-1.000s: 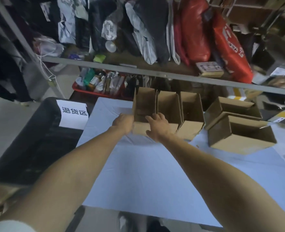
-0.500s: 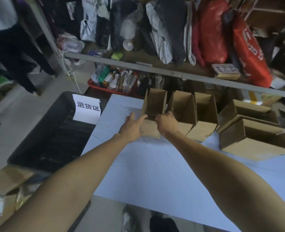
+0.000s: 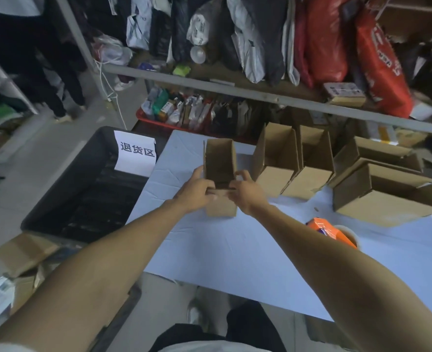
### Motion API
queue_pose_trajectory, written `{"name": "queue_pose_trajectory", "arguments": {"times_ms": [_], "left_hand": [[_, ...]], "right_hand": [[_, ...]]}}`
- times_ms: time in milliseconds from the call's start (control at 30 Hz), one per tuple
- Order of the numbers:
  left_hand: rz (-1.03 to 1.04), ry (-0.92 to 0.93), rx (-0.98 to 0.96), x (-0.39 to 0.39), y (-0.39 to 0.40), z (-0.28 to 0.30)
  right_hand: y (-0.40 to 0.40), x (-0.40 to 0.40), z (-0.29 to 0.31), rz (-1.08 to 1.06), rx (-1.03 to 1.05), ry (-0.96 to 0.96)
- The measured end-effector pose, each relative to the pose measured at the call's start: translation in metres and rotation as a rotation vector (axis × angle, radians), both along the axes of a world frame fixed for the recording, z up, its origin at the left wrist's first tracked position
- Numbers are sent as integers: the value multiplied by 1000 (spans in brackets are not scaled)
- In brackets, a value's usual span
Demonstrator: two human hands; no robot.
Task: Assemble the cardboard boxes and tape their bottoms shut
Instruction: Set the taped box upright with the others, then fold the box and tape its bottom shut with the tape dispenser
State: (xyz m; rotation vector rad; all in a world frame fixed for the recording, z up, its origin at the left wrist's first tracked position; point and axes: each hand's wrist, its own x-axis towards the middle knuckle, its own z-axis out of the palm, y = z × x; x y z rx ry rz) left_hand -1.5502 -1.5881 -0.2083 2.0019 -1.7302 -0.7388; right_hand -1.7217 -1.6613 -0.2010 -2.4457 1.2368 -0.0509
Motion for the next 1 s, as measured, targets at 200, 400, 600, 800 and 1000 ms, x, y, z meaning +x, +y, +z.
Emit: {"name": "queue_pose_trajectory", "arguments": {"times_ms": [200, 400, 600, 800, 1000], "left_hand": [[120, 90, -3, 2, -5, 21], [299, 60, 76, 22, -25, 38], [243, 111, 154, 17, -19, 30], [284, 214, 173, 12, -10, 23], [352, 408, 332, 26, -2, 23]], "right_hand": [[3, -30, -2, 83, -3, -75], [-3, -42, 4, 121, -80, -110], [-12, -47, 9, -108, 290, -347], [-11, -39, 11, -421, 708, -672], [-12, -45, 6, -516, 731, -509]]}}
